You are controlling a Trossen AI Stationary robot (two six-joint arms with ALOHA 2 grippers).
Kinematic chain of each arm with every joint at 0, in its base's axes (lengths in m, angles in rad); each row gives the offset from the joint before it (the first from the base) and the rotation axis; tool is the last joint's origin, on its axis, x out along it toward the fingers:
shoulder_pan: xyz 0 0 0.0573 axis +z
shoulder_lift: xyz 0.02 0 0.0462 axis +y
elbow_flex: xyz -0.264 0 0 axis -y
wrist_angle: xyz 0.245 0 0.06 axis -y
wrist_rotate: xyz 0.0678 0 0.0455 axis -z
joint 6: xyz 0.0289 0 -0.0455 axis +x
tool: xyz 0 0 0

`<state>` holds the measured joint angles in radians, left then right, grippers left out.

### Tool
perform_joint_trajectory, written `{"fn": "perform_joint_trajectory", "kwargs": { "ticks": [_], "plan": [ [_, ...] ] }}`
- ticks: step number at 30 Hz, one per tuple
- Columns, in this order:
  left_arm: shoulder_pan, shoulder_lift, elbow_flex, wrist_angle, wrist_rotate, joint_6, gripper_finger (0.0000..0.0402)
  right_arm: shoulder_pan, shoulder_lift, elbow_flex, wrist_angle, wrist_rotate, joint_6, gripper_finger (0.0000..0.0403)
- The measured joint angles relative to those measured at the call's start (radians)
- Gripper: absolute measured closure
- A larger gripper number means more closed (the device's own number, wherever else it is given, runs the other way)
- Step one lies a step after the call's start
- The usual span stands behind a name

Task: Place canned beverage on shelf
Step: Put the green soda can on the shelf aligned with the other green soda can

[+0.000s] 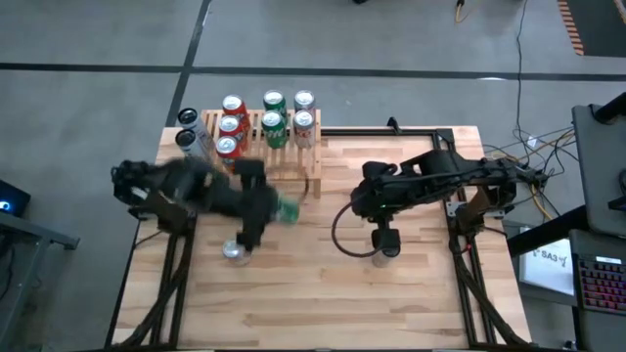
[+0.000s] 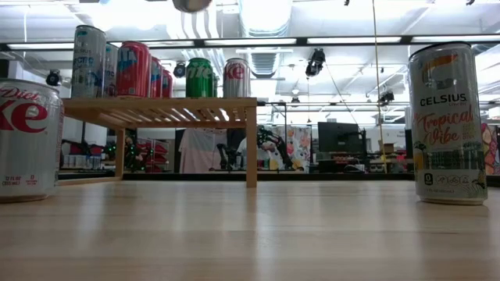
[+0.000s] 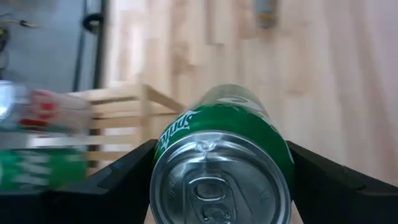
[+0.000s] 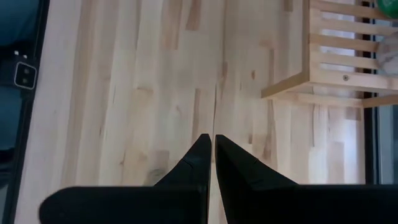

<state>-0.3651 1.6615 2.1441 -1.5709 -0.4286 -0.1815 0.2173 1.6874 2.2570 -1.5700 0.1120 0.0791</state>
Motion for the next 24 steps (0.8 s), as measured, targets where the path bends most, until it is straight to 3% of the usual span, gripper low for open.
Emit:
{"fn": "perform_joint_trajectory", "kwargs": {
  "ticks": [6, 12, 18, 24],
  "plan": [
    [0.265, 0.0, 0.053, -0.002, 0.116, 0.213, 0.0114, 0.0, -0.012, 0.0, 0.002, 0.0, 0.021, 0.039],
    [0.477, 0.01, 0.013, -0.002, 0.211, 0.367, 0.0114, 0.0, -0.006, 0.0, 0.003, 0.0, 0.025, 0.039],
    [0.589, 0.011, -0.068, 0.0, 0.23, 0.489, 0.0114, 0.0, -0.004, 0.0, 0.002, -0.011, 0.034, 0.039],
    [0.617, 0.011, -0.174, 0.013, 0.229, 0.557, 0.0114, 0.0, -0.006, 0.0, 0.001, -0.011, 0.052, 0.039]
  ]
}}
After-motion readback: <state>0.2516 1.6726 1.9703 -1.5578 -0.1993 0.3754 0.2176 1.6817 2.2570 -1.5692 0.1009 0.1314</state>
